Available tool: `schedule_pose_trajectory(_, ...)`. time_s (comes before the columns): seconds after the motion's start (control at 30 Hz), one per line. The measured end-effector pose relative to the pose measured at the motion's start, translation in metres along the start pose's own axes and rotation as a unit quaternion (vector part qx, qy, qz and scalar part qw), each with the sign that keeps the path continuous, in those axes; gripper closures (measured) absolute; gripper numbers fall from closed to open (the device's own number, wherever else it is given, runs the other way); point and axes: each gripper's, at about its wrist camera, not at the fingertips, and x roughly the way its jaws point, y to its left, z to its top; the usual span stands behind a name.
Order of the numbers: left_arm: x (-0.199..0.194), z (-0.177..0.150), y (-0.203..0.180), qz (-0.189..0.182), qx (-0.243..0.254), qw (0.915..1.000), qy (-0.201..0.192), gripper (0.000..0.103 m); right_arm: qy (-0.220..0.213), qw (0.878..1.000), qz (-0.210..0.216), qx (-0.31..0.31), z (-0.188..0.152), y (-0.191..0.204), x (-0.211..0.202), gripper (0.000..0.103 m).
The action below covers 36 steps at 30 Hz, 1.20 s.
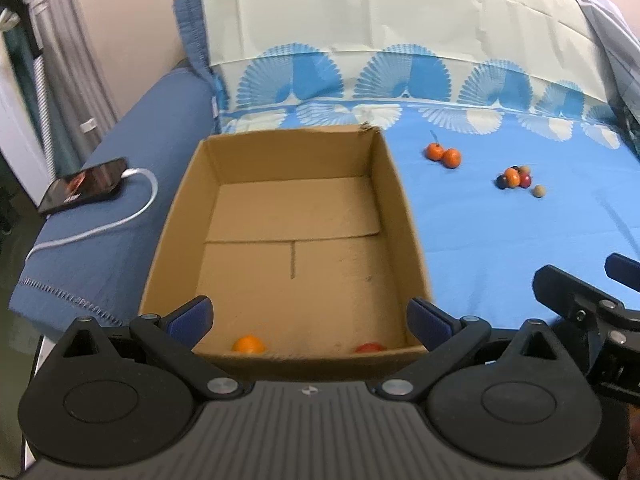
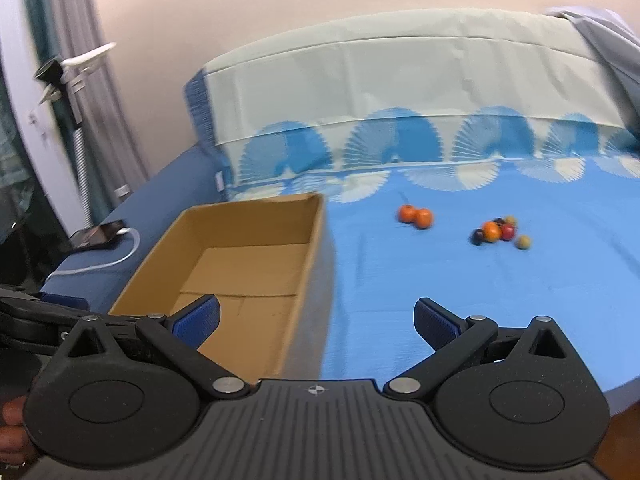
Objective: Organize fruits
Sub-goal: 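Grasp the dark plum with the left tool while the right tool grasps the tan fruit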
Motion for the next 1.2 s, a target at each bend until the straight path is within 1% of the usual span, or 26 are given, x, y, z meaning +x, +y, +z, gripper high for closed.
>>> schedule_pose_trajectory(0.07,0.005,0.008,-0.012,-0.004,0.006,1.0,0.0,0.0,-0.004,1.0,-0.015,0.013,0.002,-0.016,0.002,0.001)
schedule_pose_trajectory(0.13,0.012,0.018,-0.026,-0.017,0.011,0.9998,0.001,0.0,-0.008,0.999,-0.03,0.024,0.003,-0.03,0.003,0.001)
schedule_pose_trajectory(0.33,0.039,0.051,-0.072,-0.045,0.035,0.9983,0.006,0.0,-0.03,0.993,-0.097,0.054,0.008,-0.084,0.01,0.001)
schedule_pose_trajectory(0.47,0.068,0.078,-0.103,-0.062,0.036,0.9974,0.012,0.0,-0.038,0.987,-0.14,0.073,0.013,-0.121,0.024,0.001)
schedule_pose_trajectory(0.6,0.107,0.109,-0.135,-0.084,0.018,0.9957,0.034,0.0,-0.046,0.98,-0.179,0.079,0.02,-0.158,0.048,0.001)
schedule_pose_trajectory(0.7,0.141,0.128,-0.163,-0.085,0.024,0.9951,0.044,0.0,-0.05,0.975,-0.202,0.076,0.026,-0.182,0.074,0.001)
schedule_pose_trajectory(0.8,0.177,0.142,-0.192,-0.088,0.043,0.9933,0.062,0.0,-0.04,0.973,-0.215,0.075,0.03,-0.21,0.105,0.001)
schedule_pose_trajectory(0.93,0.226,0.155,-0.22,-0.076,0.059,0.992,0.082,0.0,-0.017,0.971,-0.225,0.084,0.032,-0.244,0.146,0.001)
schedule_pose_trajectory(0.97,0.238,0.158,-0.225,-0.081,0.053,0.9914,0.088,0.0,-0.011,0.97,-0.227,0.086,0.031,-0.252,0.156,0.001)
schedule_pose_trajectory(1.1,0.281,0.17,-0.245,-0.123,0.034,0.9867,0.101,0.0,0.004,0.972,-0.222,0.079,0.03,-0.277,0.197,0.001)
schedule_pose_trajectory(1.2,0.313,0.177,-0.268,-0.137,0.045,0.983,0.114,0.0,0.021,0.975,-0.212,0.058,0.032,-0.291,0.232,0.001)
